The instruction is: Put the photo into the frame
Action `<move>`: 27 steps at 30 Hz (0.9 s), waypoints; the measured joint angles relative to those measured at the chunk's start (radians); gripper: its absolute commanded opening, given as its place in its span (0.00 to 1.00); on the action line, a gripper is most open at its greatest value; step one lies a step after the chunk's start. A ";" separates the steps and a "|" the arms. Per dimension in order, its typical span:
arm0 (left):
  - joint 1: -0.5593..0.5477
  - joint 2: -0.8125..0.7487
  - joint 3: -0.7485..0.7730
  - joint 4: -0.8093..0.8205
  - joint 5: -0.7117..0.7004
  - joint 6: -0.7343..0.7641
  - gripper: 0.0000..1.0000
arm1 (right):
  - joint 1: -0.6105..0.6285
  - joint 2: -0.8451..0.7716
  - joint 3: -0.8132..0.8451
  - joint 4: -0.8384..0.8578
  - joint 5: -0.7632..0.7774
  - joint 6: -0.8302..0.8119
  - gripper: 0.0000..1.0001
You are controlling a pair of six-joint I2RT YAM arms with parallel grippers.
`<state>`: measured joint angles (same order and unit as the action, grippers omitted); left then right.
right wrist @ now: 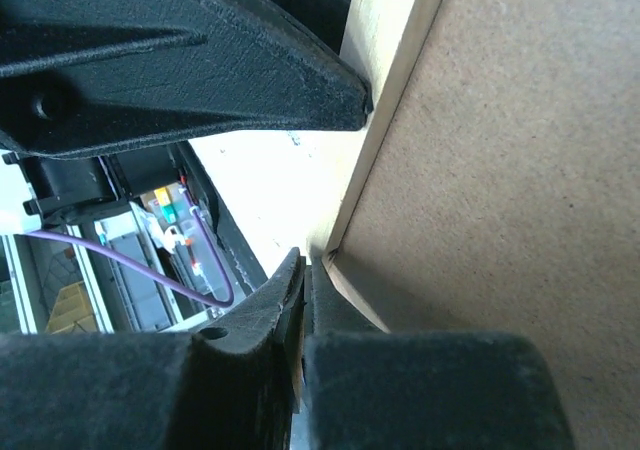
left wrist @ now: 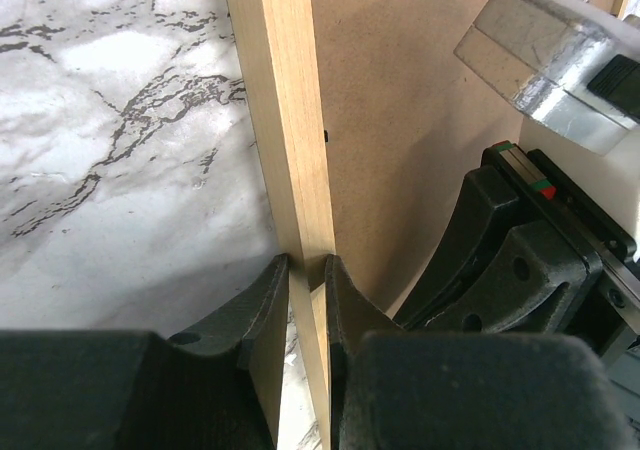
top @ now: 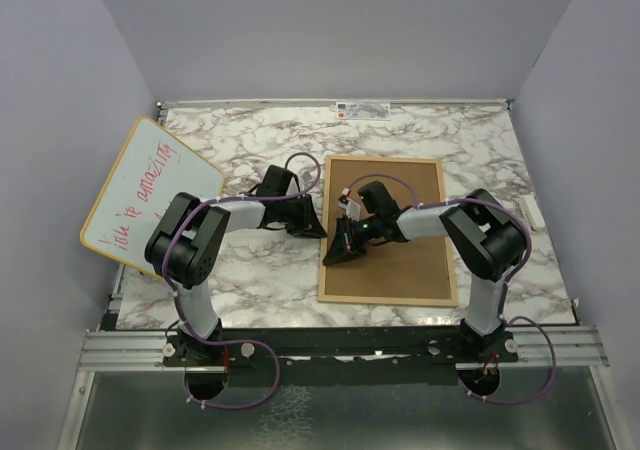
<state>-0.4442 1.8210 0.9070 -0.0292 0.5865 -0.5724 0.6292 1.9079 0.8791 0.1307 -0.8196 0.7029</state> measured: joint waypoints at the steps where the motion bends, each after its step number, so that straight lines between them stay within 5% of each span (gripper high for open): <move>1: 0.000 0.000 0.000 -0.002 0.000 0.000 0.19 | 0.000 0.000 0.002 -0.010 0.001 -0.003 0.06; 11: 0.003 0.007 0.006 -0.007 0.007 0.000 0.19 | 0.003 0.005 0.029 -0.112 0.047 -0.037 0.06; 21: 0.006 0.011 0.011 -0.023 0.013 0.000 0.18 | -0.005 -0.105 -0.029 -0.133 0.197 0.040 0.30; 27: 0.010 0.018 0.016 -0.026 0.024 0.000 0.18 | -0.019 -0.165 -0.073 -0.093 0.253 0.037 0.30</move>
<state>-0.4339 1.8385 0.9226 -0.0555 0.6106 -0.5720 0.6106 1.7428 0.8062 0.0372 -0.5663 0.7399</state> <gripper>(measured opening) 0.190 0.315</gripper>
